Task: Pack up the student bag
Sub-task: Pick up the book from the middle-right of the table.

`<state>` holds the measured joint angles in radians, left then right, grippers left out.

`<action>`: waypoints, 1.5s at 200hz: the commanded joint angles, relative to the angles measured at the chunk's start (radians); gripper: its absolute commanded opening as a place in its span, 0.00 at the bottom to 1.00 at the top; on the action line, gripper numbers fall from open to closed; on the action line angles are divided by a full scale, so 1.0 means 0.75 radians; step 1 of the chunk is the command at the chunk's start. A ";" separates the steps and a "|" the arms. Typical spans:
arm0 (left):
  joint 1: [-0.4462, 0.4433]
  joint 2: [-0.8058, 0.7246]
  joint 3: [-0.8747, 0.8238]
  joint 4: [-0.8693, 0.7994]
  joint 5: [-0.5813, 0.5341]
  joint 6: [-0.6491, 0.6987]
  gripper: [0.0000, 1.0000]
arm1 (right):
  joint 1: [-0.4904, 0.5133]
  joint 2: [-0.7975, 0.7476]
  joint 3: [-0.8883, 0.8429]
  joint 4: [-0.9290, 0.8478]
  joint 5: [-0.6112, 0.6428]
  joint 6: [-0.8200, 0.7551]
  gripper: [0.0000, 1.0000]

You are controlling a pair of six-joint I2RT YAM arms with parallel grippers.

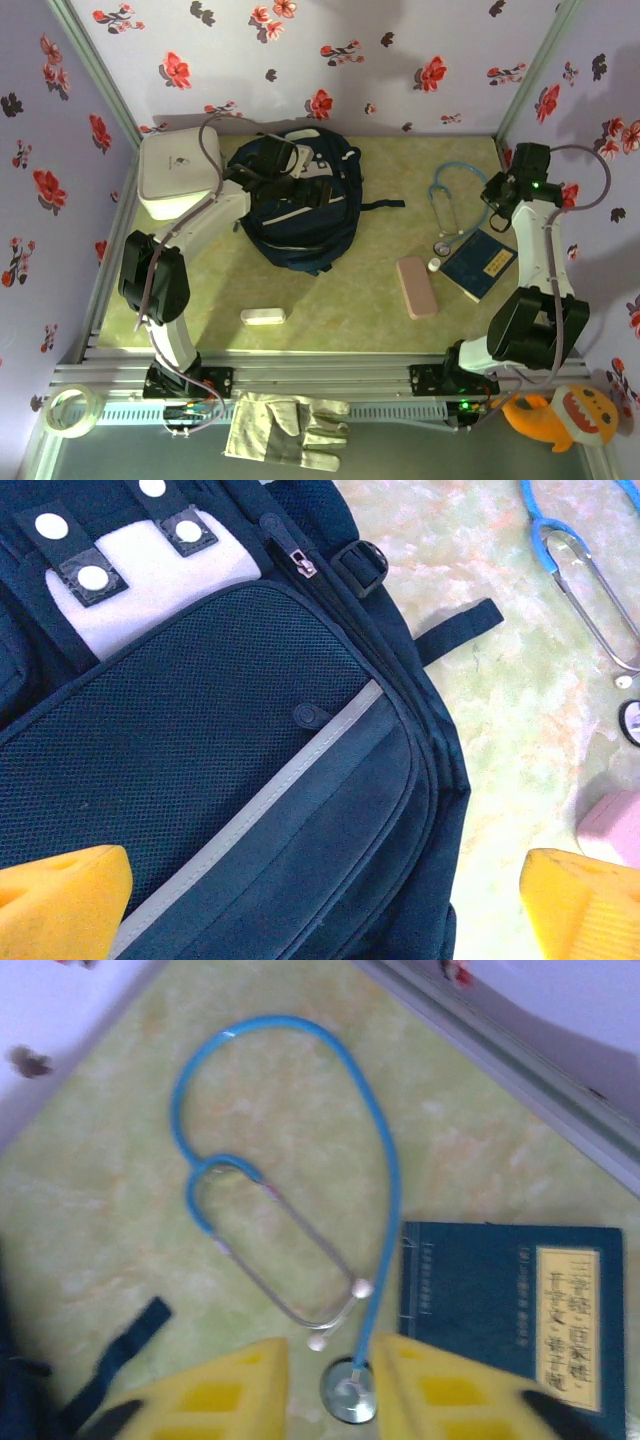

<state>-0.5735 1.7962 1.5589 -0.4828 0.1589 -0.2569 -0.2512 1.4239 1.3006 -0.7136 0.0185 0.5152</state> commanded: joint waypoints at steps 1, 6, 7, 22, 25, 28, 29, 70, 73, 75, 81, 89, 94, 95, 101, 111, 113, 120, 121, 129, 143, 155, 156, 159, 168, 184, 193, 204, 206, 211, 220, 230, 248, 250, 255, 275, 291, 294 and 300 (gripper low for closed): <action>-0.016 0.016 0.018 0.014 0.035 -0.033 1.00 | -0.015 0.032 -0.125 -0.056 0.176 0.045 0.52; -0.019 0.018 0.018 0.013 0.036 -0.034 1.00 | -0.021 0.039 -0.156 -0.058 0.196 0.052 0.56; -0.019 0.019 0.018 0.013 0.036 -0.034 1.00 | -0.024 0.040 -0.163 -0.059 0.200 0.054 0.57; -0.027 0.026 0.015 0.014 0.040 -0.041 1.00 | -0.059 0.069 -0.259 -0.049 0.217 0.067 0.66; -0.029 0.028 0.014 0.012 0.040 -0.042 1.00 | -0.070 0.071 -0.285 -0.044 0.214 0.069 0.67; -0.029 0.029 0.013 0.014 0.041 -0.043 1.00 | -0.081 0.079 -0.305 -0.036 0.210 0.069 0.68; -0.030 0.030 0.012 0.014 0.042 -0.043 1.00 | -0.085 0.082 -0.308 -0.034 0.206 0.070 0.68; -0.033 0.039 0.003 0.014 0.048 -0.042 1.00 | -0.206 0.186 -0.450 -0.014 0.153 0.011 0.72; -0.033 0.040 0.002 0.013 0.048 -0.040 1.00 | -0.212 0.192 -0.453 -0.011 0.151 0.002 0.72; -0.033 0.041 0.003 0.013 0.047 -0.040 1.00 | -0.215 0.195 -0.455 -0.010 0.150 -0.003 0.72; -0.033 0.041 0.002 0.010 0.048 -0.038 1.00 | -0.224 0.207 -0.458 -0.006 0.144 -0.024 0.73; -0.033 0.043 0.002 0.009 0.048 -0.035 1.00 | -0.232 0.227 -0.452 -0.012 0.129 -0.046 0.74; -0.033 0.043 0.005 0.009 0.048 -0.032 1.00 | -0.237 0.241 -0.446 -0.016 0.114 -0.057 0.74; -0.033 0.043 0.005 0.009 0.048 -0.032 1.00 | -0.238 0.243 -0.444 -0.018 0.112 -0.059 0.74; -0.033 0.043 0.007 0.006 0.048 -0.031 1.00 | -0.242 0.256 -0.437 -0.021 0.096 -0.071 0.74; -0.033 0.044 0.011 0.006 0.048 -0.030 1.00 | -0.249 0.279 -0.429 -0.015 0.068 -0.088 0.74; -0.033 0.045 0.011 0.007 0.049 -0.031 1.00 | -0.251 0.284 -0.427 -0.013 0.064 -0.090 0.74; -0.033 0.049 0.017 0.005 0.050 -0.030 1.00 | -0.258 0.305 -0.420 -0.007 0.040 -0.099 0.74; -0.034 0.049 0.018 0.004 0.050 -0.030 1.00 | -0.259 0.308 -0.418 -0.006 0.036 -0.102 0.74; -0.033 0.051 0.025 0.000 0.050 -0.029 1.00 | -0.267 0.333 -0.414 0.004 0.000 -0.120 0.74; -0.033 0.055 0.034 -0.008 0.050 -0.024 1.00 | -0.276 0.370 -0.402 0.017 -0.032 -0.141 0.71; -0.033 0.057 0.040 -0.012 0.050 -0.019 1.00 | -0.277 0.384 -0.398 0.031 -0.038 -0.153 0.69; -0.033 0.057 0.041 -0.014 0.050 -0.018 1.00 | -0.277 0.384 -0.398 0.031 -0.038 -0.153 0.69; -0.033 0.057 0.042 -0.015 0.050 -0.019 1.00 | -0.277 0.387 -0.398 0.034 -0.042 -0.157 0.68; -0.033 0.059 0.046 -0.020 0.050 -0.016 1.00 | -0.277 0.391 -0.398 0.039 -0.053 -0.167 0.66; -0.033 0.060 0.051 -0.025 0.050 -0.013 1.00 | -0.282 0.405 -0.408 0.047 -0.075 -0.179 0.60; -0.033 0.061 0.053 -0.028 0.050 -0.011 1.00 | -0.282 0.416 -0.412 0.052 -0.096 -0.181 0.59; -0.032 0.063 0.056 -0.031 0.050 -0.009 1.00 | -0.283 0.434 -0.414 0.058 -0.106 -0.180 0.58; -0.033 0.064 0.058 -0.031 0.050 -0.009 1.00 | -0.284 0.438 -0.415 0.058 -0.106 -0.180 0.58; -0.033 0.063 0.059 -0.032 0.050 -0.009 1.00 | -0.285 0.443 -0.417 0.058 -0.109 -0.182 0.58; -0.032 0.064 0.064 -0.037 0.050 -0.007 1.00 | -0.287 0.453 -0.417 0.060 -0.117 -0.182 0.59; -0.033 0.063 0.069 -0.041 0.050 -0.003 1.00 | -0.291 0.465 -0.420 0.060 -0.134 -0.180 0.61; -0.031 0.064 0.077 -0.051 0.049 0.004 1.00 | -0.295 0.486 -0.422 0.061 -0.146 -0.178 0.65; -0.031 0.064 0.076 -0.053 0.048 0.005 1.00 | -0.295 0.488 -0.422 0.062 -0.148 -0.178 0.65; -0.032 0.064 0.079 -0.055 0.047 0.008 1.00 | -0.297 0.491 -0.424 0.065 -0.155 -0.178 0.64; -0.030 0.064 0.088 -0.063 0.042 0.014 1.00 | -0.299 0.490 -0.426 0.072 -0.167 -0.179 0.55; -0.028 0.060 0.093 -0.070 0.039 0.017 1.00 | -0.304 0.491 -0.430 0.074 -0.172 -0.180 0.41; -0.027 0.061 0.093 -0.068 0.039 0.016 1.00 | -0.303 0.491 -0.429 0.074 -0.171 -0.180 0.38; -0.026 0.060 0.095 -0.071 0.036 0.019 1.00 | -0.303 0.494 -0.427 0.074 -0.170 -0.180 0.33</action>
<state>-0.5938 1.8297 1.5967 -0.5095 0.1844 -0.2707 -0.4828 1.7210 1.0157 -0.6830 -0.0975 0.3824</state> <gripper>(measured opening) 0.997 0.410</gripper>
